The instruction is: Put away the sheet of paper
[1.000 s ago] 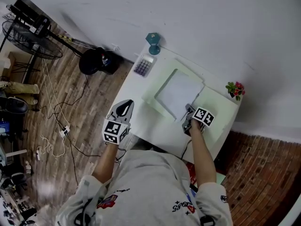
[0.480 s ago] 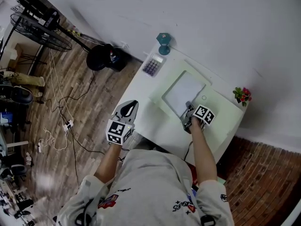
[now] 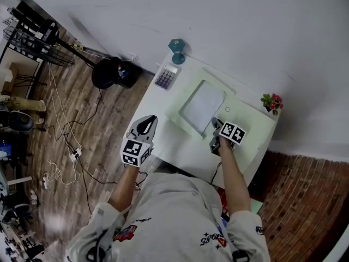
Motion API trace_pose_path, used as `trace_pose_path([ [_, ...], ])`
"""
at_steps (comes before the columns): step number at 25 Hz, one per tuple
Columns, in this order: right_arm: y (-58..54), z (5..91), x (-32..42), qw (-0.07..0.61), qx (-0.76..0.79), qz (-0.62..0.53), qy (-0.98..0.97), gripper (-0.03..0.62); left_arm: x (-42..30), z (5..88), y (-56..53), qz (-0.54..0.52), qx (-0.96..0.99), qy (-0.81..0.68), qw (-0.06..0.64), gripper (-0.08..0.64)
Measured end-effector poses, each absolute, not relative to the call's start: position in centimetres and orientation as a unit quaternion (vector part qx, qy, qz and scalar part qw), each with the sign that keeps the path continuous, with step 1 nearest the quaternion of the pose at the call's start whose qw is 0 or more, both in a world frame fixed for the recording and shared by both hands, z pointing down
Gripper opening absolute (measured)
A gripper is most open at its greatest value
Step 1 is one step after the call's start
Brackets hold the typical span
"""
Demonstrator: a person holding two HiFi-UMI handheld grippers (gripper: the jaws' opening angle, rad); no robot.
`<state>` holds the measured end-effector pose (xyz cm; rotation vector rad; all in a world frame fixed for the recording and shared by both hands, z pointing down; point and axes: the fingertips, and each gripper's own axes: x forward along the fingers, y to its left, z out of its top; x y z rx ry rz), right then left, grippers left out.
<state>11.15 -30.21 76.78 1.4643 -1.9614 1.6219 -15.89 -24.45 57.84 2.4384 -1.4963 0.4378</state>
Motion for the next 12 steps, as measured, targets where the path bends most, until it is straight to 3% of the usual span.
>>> trace_pose_path([
  [6, -29.4, 72.1, 13.7, 0.079, 0.510, 0.487, -0.704, 0.011, -12.7, 56.6, -26.4, 0.140, 0.862, -0.476, 0.106, 0.032],
  [12, -28.1, 68.1, 16.2, 0.103, 0.545, 0.396, -0.732, 0.006, -9.1, 55.5, -28.1, 0.133, 0.885, -0.437, 0.091, 0.032],
])
